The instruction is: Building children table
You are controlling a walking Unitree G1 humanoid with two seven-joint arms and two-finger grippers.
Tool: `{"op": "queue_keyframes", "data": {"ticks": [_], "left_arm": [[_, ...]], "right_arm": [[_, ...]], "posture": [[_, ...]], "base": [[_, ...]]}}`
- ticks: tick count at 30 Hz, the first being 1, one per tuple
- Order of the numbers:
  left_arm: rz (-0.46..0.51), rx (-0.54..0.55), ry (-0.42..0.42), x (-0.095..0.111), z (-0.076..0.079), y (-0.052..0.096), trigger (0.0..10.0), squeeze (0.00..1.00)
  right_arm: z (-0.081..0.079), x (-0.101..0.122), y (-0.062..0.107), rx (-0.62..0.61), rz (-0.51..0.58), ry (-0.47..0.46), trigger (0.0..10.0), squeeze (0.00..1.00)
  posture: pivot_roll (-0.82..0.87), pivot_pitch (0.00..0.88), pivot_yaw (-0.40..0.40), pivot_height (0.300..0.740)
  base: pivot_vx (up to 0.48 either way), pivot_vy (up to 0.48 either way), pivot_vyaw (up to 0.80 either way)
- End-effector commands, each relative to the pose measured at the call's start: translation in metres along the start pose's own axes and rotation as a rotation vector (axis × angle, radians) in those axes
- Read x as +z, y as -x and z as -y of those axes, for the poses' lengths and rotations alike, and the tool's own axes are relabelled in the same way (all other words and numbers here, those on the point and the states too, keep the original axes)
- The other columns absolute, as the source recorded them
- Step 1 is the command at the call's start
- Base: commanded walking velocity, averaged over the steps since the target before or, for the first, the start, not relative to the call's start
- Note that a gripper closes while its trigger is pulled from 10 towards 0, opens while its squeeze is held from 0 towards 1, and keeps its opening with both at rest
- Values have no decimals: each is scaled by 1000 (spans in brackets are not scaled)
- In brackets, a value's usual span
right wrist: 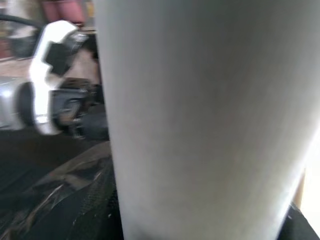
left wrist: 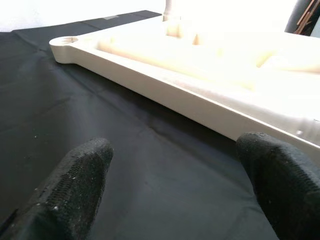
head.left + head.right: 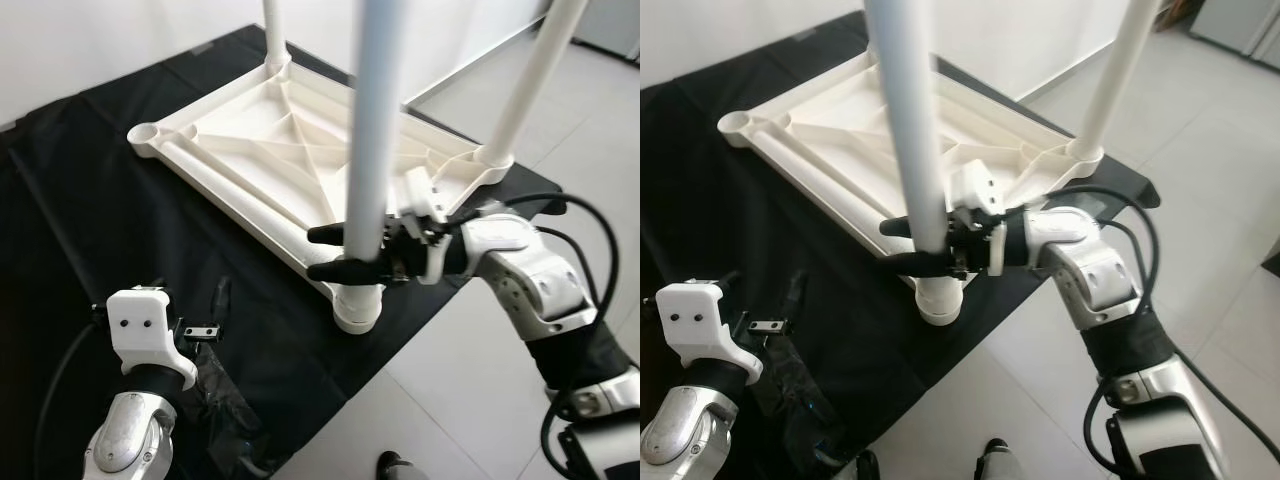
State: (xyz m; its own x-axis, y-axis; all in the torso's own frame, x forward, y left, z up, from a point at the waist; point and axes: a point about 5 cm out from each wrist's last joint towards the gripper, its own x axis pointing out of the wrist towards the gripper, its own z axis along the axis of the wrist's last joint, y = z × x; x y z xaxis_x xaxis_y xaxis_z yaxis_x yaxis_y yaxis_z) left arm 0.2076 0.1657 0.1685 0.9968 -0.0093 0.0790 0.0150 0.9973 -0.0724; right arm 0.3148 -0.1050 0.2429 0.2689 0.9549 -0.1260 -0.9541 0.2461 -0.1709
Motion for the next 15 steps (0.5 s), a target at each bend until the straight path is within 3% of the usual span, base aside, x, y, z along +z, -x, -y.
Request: {"op": "queue_keyframes", "data": {"ticks": [1,4,5,9,15], "left_arm": [[-22,19,2,-4,-4,2,10000,0],[-22,22,2,-4,-4,2,10000,0],[-22,24,2,-4,-5,2,10000,0],[-22,27,3,-4,-6,0,10000,0],[-21,30,-1,-5,-7,-3,10000,0]], "right_arm": [[0,-51,-5,-254,-181,-173,10000,0],[-1,-54,-7,-328,-178,-200,10000,0],[-3,-57,-7,-405,-177,-216,10000,0],[-21,-61,-16,-495,-170,-188,10000,0],[-32,-49,-34,-447,-112,-112,10000,0]], "posture": [[25,264,42,740],[25,264,42,740],[24,262,43,740],[17,254,47,740],[21,228,46,740]], "base": [[0,0,0],[0,0,0],[0,0,0],[0,0,0],[0,0,0]]}}
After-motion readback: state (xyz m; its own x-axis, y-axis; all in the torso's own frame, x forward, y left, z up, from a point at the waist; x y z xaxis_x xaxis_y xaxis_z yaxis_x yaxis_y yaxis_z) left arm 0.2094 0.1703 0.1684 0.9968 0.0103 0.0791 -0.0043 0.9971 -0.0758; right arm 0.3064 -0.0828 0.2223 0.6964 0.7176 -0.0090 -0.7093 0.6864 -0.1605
